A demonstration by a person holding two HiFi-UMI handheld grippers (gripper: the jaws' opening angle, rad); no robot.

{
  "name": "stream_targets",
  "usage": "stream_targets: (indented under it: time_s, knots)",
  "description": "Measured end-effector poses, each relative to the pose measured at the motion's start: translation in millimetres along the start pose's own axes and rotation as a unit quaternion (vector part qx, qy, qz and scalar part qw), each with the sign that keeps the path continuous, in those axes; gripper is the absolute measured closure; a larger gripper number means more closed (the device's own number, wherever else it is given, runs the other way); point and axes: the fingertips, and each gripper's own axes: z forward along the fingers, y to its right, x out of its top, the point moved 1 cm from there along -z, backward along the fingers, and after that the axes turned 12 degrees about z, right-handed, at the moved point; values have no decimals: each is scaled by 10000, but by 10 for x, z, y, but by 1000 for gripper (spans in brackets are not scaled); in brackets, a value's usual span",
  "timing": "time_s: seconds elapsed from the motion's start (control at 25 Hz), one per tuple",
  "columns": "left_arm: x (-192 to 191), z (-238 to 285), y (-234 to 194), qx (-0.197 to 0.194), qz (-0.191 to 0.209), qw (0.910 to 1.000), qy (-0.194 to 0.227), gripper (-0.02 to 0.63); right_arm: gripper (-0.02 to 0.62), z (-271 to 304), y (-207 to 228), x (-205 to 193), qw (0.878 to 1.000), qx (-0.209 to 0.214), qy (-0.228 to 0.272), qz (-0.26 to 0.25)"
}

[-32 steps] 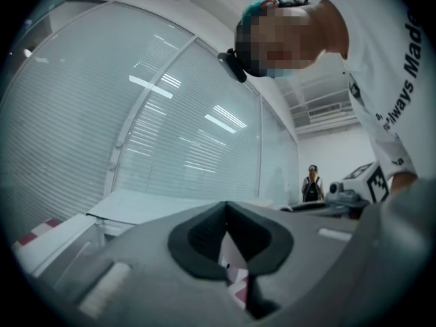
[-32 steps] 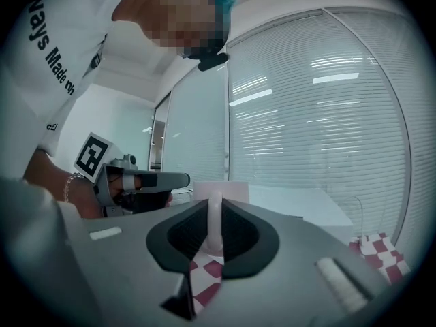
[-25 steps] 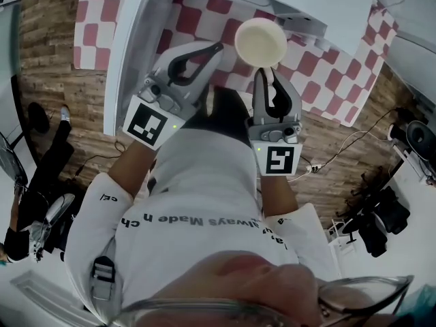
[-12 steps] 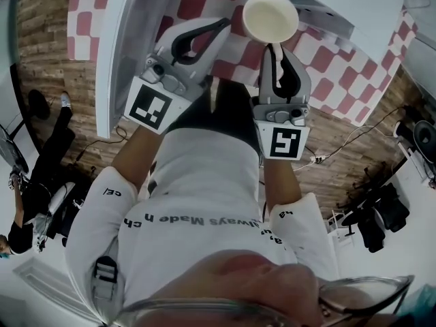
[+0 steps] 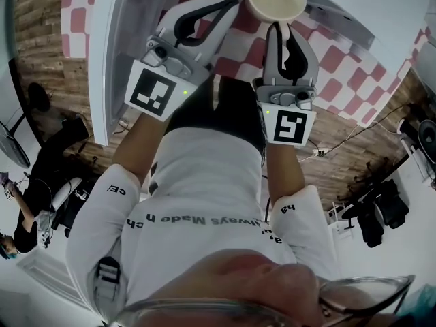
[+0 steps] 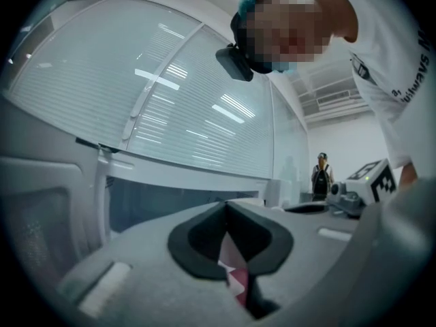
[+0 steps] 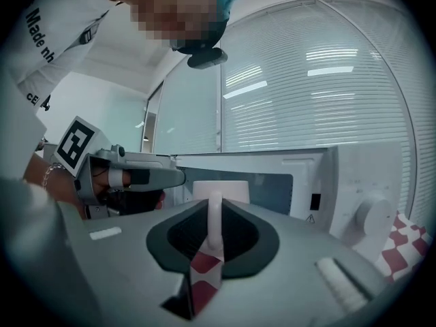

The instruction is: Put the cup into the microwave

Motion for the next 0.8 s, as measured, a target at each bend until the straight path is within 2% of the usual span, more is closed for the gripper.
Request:
stream_targets:
  time_s: [0.32,0.52,0.8]
  knots:
    - [-141,302,103,10,47,9999,-161,603,561,74,297,-86,9999,-77,-96,37]
    - [-365,234,-155,80,73,9997,-206,603,561,409,149,-221,10000,-71,-33,22]
    - [-499,376,-233,141,51,9995,-293,603,561,602,257,-260,9999,-145,10,34]
